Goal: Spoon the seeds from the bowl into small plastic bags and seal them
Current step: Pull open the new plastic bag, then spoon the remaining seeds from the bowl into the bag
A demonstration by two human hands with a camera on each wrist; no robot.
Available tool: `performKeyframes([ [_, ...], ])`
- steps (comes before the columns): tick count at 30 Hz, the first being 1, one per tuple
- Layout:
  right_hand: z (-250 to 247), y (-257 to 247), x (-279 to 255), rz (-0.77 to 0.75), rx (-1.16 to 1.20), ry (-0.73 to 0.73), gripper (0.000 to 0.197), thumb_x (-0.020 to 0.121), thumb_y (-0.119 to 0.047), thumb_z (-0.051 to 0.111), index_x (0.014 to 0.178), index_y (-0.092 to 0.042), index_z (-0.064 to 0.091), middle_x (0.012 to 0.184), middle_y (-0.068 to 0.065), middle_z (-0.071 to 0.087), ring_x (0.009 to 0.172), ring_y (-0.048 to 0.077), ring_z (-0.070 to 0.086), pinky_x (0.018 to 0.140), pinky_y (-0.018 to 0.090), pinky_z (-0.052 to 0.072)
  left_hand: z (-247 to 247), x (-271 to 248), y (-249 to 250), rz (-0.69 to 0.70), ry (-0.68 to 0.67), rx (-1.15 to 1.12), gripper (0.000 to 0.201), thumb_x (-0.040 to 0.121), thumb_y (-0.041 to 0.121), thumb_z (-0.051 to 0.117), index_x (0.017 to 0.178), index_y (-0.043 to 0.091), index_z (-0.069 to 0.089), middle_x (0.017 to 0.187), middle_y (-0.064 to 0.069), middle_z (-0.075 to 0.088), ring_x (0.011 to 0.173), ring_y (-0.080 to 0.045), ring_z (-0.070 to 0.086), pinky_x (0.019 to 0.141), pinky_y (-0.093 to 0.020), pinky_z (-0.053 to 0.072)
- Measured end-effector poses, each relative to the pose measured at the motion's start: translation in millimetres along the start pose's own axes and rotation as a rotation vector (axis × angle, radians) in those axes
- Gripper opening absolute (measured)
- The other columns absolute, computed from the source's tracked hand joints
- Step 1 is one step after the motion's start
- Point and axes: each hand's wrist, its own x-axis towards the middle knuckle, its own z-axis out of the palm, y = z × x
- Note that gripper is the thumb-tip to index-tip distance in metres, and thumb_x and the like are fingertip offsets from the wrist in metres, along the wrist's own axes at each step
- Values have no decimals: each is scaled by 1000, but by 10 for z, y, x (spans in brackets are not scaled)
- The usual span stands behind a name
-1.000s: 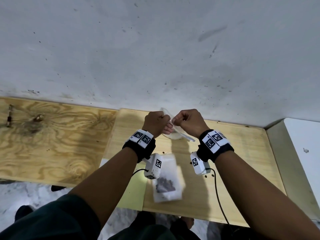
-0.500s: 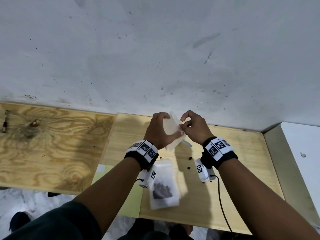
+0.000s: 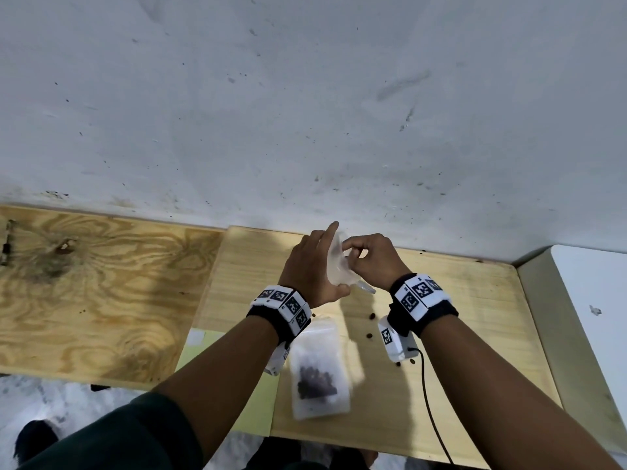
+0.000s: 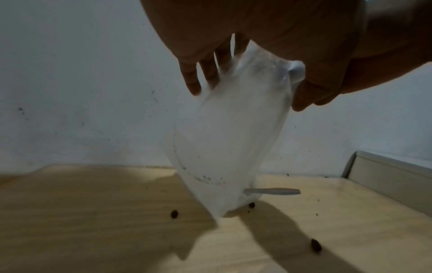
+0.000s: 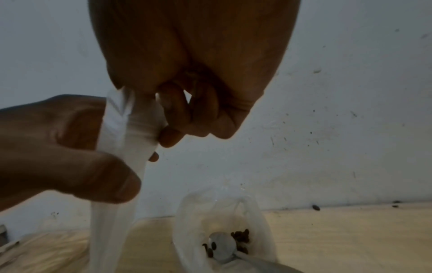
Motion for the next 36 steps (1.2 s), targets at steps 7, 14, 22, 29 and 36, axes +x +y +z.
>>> performKeyframes([
  [7, 121, 109, 9, 38, 54, -73, 33, 71, -1, 71, 69, -34, 67, 68, -5, 58, 66, 11, 53, 68, 26, 46, 104, -96, -111, 13, -16, 12, 123, 50, 50, 77, 152, 18, 16, 141, -2, 41, 124, -23, 43, 103, -39, 39],
  [14, 210, 152, -6, 47, 9, 14, 35, 76, 4, 62, 74, -30, 70, 60, -5, 56, 59, 9, 51, 60, 21, 42, 102, -150, -111, 55, 7, -14, 114, 57, 42, 74, 153, 17, 18, 140, 2, 43, 129, -23, 39, 108, -34, 34],
  [22, 170, 269, -41, 202, 165, -59, 17, 81, -6, 75, 90, -20, 79, 68, -1, 61, 51, 1, 51, 52, 12, 40, 163, -180, -300, -13, -16, -199, 83, 59, 30, 74, 137, 17, 49, 128, 0, 60, 112, -24, 58, 92, -30, 46],
  [29, 245, 343, -131, 318, 311, 95, 11, 85, -8, 70, 93, -13, 76, 75, 10, 71, 50, 0, 52, 53, 20, 40, 91, -147, -554, -295, -14, -413, 80, 53, 23, 89, 126, 19, 58, 108, 3, 67, 91, -13, 61, 82, -21, 46],
  [36, 162, 725, -259, 515, 82, 329, 32, 83, -28, 75, 113, -21, 67, 101, 0, 69, 94, 22, 65, 79, 31, 48, 63, -48, -893, -624, -79, -639, 60, 40, 34, 80, 98, 22, 69, 97, 4, 70, 88, -15, 64, 63, -22, 45],
])
